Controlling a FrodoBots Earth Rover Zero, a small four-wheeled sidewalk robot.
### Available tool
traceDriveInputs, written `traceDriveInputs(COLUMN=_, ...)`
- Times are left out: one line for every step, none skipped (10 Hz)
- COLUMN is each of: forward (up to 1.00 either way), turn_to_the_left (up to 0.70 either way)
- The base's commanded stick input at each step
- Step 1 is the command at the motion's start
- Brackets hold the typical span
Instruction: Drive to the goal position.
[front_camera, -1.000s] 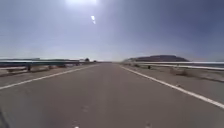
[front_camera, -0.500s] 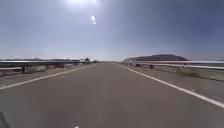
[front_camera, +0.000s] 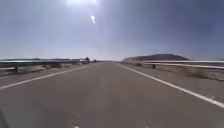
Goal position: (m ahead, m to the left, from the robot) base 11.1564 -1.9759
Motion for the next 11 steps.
traceDriveInputs(forward=1.00, turn_to_the_left=0.00)
traceDriveInputs(forward=1.00, turn_to_the_left=0.00)
traceDriveInputs(forward=1.00, turn_to_the_left=0.00)
traceDriveInputs(forward=1.00, turn_to_the_left=0.00)
traceDriveInputs(forward=1.00, turn_to_the_left=0.00)
traceDriveInputs(forward=1.00, turn_to_the_left=0.00)
traceDriveInputs(forward=1.00, turn_to_the_left=0.00)
traceDriveInputs(forward=1.00, turn_to_the_left=0.00)
traceDriveInputs(forward=1.00, turn_to_the_left=0.00)
traceDriveInputs(forward=1.00, turn_to_the_left=0.00)
traceDriveInputs(forward=1.00, turn_to_the_left=0.00)
